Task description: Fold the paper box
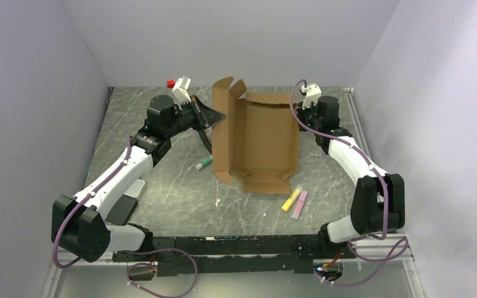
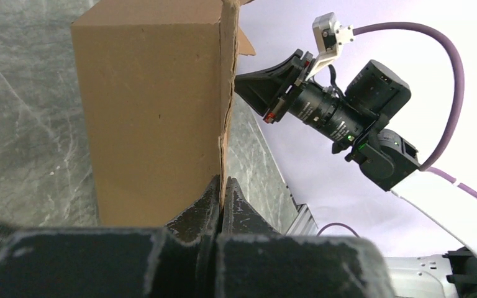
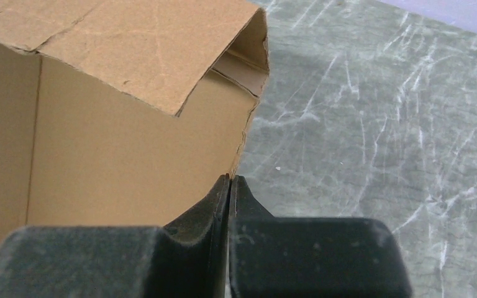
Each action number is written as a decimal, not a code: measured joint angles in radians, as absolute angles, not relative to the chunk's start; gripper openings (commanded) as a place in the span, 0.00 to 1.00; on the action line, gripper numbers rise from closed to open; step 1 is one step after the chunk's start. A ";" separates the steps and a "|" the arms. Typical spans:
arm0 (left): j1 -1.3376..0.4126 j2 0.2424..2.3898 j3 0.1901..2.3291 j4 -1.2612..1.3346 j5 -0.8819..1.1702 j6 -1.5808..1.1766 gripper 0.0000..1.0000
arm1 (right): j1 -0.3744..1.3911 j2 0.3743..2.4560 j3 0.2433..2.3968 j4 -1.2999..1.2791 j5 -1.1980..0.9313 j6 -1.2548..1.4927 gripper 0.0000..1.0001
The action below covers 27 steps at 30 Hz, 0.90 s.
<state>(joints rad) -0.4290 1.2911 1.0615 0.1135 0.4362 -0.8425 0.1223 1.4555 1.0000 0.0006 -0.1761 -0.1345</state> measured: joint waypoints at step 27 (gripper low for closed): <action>-0.428 1.359 1.003 0.441 0.463 -0.385 0.00 | 0.019 1.460 1.151 0.026 -0.551 -0.218 0.08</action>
<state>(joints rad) -0.4282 1.3586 1.0031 0.4408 0.4625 -0.3851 0.0185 1.4601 1.1507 0.0257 -0.5514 -0.2176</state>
